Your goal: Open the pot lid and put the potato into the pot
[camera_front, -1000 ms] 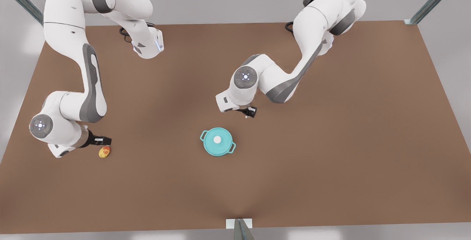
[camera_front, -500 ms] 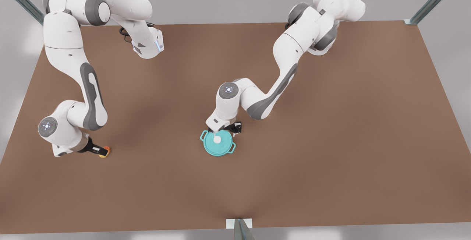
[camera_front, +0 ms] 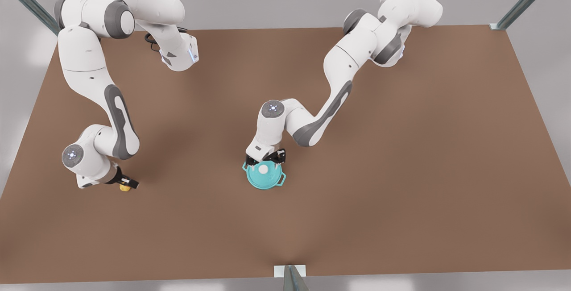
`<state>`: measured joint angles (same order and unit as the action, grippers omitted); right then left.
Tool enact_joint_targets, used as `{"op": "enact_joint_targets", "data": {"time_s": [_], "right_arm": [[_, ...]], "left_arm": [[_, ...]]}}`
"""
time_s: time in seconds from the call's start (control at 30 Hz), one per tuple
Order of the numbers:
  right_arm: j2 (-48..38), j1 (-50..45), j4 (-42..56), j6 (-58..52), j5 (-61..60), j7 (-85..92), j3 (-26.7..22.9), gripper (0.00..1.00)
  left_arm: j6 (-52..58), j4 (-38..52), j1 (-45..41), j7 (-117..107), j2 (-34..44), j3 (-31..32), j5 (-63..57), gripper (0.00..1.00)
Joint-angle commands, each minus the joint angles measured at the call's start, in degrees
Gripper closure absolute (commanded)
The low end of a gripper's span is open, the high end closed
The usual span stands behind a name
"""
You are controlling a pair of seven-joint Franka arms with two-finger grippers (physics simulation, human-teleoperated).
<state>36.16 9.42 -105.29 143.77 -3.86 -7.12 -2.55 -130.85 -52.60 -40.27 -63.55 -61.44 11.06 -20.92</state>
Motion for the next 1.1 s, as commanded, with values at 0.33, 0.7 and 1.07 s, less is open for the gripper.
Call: {"op": "enact_joint_targets", "data": {"time_s": [0.33, 0.7, 1.07], "right_arm": [[2.9, 0.3, 0.1, 3.9, 0.1, -1.3, 0.0, 0.00], [2.0, 0.4, -0.1, 3.4, 0.0, -1.5, 0.0, 0.29], [2.2, 0.4, -0.1, 3.5, 0.0, -1.9, 0.0, 0.42]], "left_arm": [[-4.1, 0.0, -0.2, -7.0, -1.8, -1.7, -0.1, 0.11], [-2.2, 0.0, -0.2, -6.1, -1.1, -2.1, 0.0, 0.61], [-1.4, -0.4, 20.8, 28.1, -4.9, -0.5, 3.2, 0.64]]}}
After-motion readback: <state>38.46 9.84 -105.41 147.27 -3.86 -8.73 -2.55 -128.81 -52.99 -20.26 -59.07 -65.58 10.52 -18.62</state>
